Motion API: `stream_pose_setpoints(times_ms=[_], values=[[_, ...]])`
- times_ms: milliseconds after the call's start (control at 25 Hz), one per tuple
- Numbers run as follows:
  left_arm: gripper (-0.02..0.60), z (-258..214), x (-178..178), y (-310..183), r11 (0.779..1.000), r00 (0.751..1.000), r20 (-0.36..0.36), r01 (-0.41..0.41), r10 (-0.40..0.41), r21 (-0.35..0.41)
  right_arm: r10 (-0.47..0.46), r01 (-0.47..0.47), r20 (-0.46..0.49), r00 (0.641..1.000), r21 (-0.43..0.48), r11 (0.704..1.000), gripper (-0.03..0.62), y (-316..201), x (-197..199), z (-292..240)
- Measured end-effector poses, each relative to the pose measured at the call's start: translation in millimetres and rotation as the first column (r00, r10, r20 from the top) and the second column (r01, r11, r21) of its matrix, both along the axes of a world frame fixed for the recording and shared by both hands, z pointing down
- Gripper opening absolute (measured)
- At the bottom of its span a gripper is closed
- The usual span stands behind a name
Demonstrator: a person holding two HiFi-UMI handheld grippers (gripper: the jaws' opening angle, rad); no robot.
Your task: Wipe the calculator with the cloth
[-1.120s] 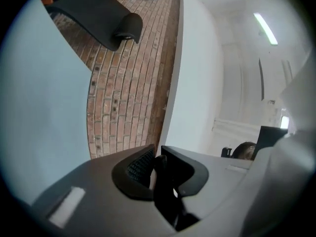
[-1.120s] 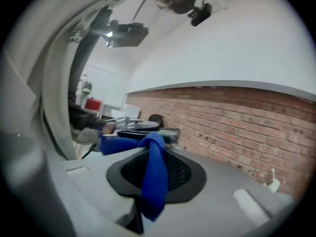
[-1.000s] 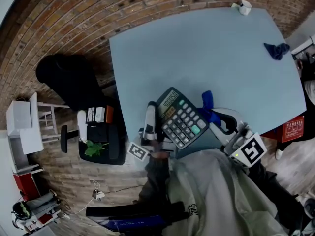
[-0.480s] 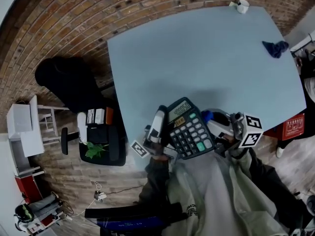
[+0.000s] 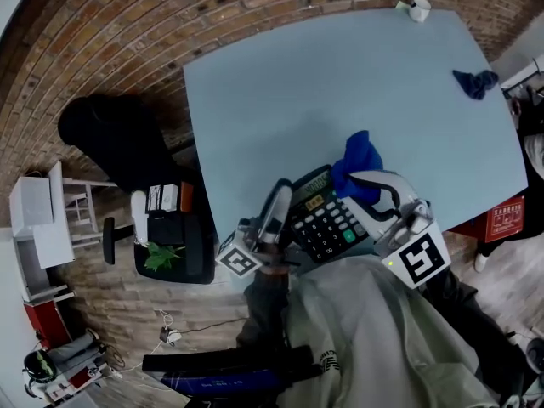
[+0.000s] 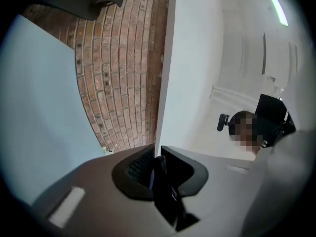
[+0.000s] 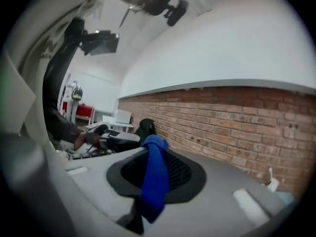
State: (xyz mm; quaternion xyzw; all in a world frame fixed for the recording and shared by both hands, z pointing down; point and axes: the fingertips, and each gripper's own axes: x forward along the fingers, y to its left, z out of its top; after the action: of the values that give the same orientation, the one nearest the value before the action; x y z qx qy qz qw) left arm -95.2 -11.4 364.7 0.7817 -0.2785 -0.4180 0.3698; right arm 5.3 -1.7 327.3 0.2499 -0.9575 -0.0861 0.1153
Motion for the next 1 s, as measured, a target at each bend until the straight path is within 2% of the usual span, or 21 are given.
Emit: stream_pose_setpoints(times_ms=[80,160,200,280,360,440,520,600,680,760,880,920,1000], values=[[0.032,7,3,1,1.000,0.999,0.032,0.006,-0.005,-0.030,-0.025,0.030,-0.076,0.997,0.064,0.998,0.069,9,-7,1],[0.032,11,9,1,0.999,0.995,0.101,0.007,-0.002,-0.050,-0.117,0.128,-0.133,0.984,0.075,0.989,0.069,26,-22,2],[0.032,13,13,0,0.998,0.990,0.143,0.005,0.003,-0.058,-0.190,0.202,-0.167,0.967,0.054,0.978,0.069,40,-33,7],[0.034,18,21,-3,0.997,0.980,0.196,-0.002,0.017,-0.074,-0.343,0.352,-0.231,0.911,-0.003,0.936,0.069,76,-57,24],[0.035,24,24,-4,0.996,0.981,0.192,-0.008,0.024,-0.086,-0.431,0.443,-0.269,0.861,-0.017,0.896,0.069,109,-73,35],[0.035,28,15,-2,0.996,0.988,0.152,0.003,0.010,-0.090,-0.463,0.476,-0.276,0.842,-0.023,0.879,0.069,126,-75,38],[0.039,31,2,-1,0.995,0.991,0.131,0.031,-0.018,-0.097,-0.471,0.473,-0.258,0.843,-0.060,0.879,0.069,124,-65,40],[0.043,31,-6,-1,0.994,0.989,0.141,0.051,-0.037,-0.096,-0.434,0.425,-0.241,0.868,-0.090,0.901,0.069,106,-48,41],[0.043,29,-7,0,0.995,0.989,0.145,0.044,-0.031,-0.089,-0.353,0.346,-0.223,0.908,-0.073,0.935,0.069,77,-30,40],[0.043,28,-1,0,0.996,0.990,0.144,0.023,-0.011,-0.084,-0.236,0.232,-0.211,0.949,-0.043,0.972,0.069,47,-16,39],[0.043,30,17,-1,0.996,0.988,0.155,-0.015,0.028,-0.089,-0.100,0.099,-0.231,0.968,-0.015,0.995,0.069,24,-15,44],[0.043,31,25,-2,0.995,0.986,0.161,-0.032,0.046,-0.092,-0.097,0.096,-0.238,0.966,-0.016,0.995,0.069,26,-21,45],[0.040,34,38,-1,0.993,0.980,0.182,-0.063,0.081,-0.100,-0.148,0.142,-0.242,0.959,-0.042,0.989,0.069,40,-37,45]])
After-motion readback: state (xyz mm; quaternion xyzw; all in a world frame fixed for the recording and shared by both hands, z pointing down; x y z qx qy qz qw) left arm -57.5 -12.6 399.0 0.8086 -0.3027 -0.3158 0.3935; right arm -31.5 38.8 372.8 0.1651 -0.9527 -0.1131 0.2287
